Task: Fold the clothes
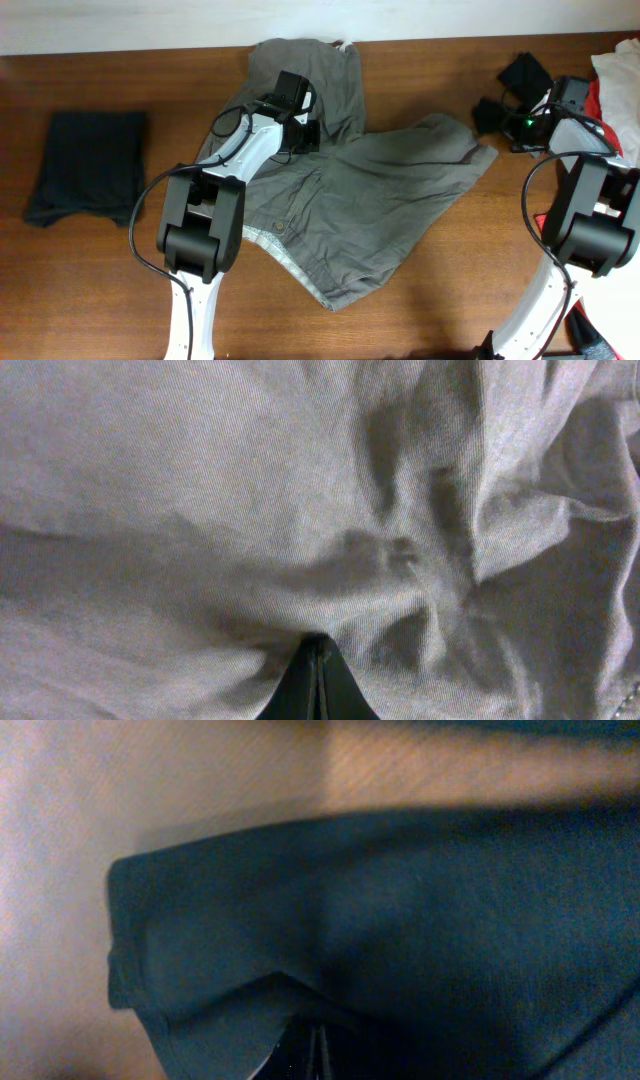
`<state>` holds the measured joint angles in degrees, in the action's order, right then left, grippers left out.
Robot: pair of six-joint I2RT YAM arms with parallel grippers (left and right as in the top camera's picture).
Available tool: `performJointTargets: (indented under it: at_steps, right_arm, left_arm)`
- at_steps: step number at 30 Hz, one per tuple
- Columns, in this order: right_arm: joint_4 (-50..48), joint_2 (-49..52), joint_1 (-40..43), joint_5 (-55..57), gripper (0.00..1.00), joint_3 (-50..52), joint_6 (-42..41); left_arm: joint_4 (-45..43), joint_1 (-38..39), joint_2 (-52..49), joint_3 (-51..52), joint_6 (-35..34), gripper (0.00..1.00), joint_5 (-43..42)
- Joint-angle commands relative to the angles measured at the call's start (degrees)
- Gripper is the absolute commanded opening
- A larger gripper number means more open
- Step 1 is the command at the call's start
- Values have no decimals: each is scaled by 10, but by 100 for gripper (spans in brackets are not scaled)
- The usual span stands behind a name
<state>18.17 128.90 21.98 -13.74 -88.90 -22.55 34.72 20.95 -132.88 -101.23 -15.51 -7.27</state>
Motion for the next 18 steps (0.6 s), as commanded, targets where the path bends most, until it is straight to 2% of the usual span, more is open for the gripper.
performJointTargets:
  at_steps: [1,8,11,14,15,16,17,18]
  right_arm:
    - [-30,48,-3,57,4,19,-5]
    - [-130,66,10,169,5,17,-4]
    - [-137,66,26,125,14,-7,-2]
    - [-118,62,45,14,26,-57,10]
    - [-100,58,52,-34,36,-82,22]
    - [-83,55,56,-63,56,-102,28]
    - [-59,49,61,-91,87,-128,28]
    - [-25,43,65,-113,97,-159,28]
  left_arm:
    - [2,-1,-26,2,-3,2,11]
    - [2,-1,-26,2,-3,2,11]
    - [-1,-1,-26,2,-3,1,11]
    - [-2,-1,-26,2,-3,1,11]
    - [-3,-1,-25,2,-3,1,11]
    - [-5,-1,-25,1,-3,1,11]
    - [-9,-1,-25,1,-3,1,11]
    - [-12,-1,-23,-1,-3,1,11]
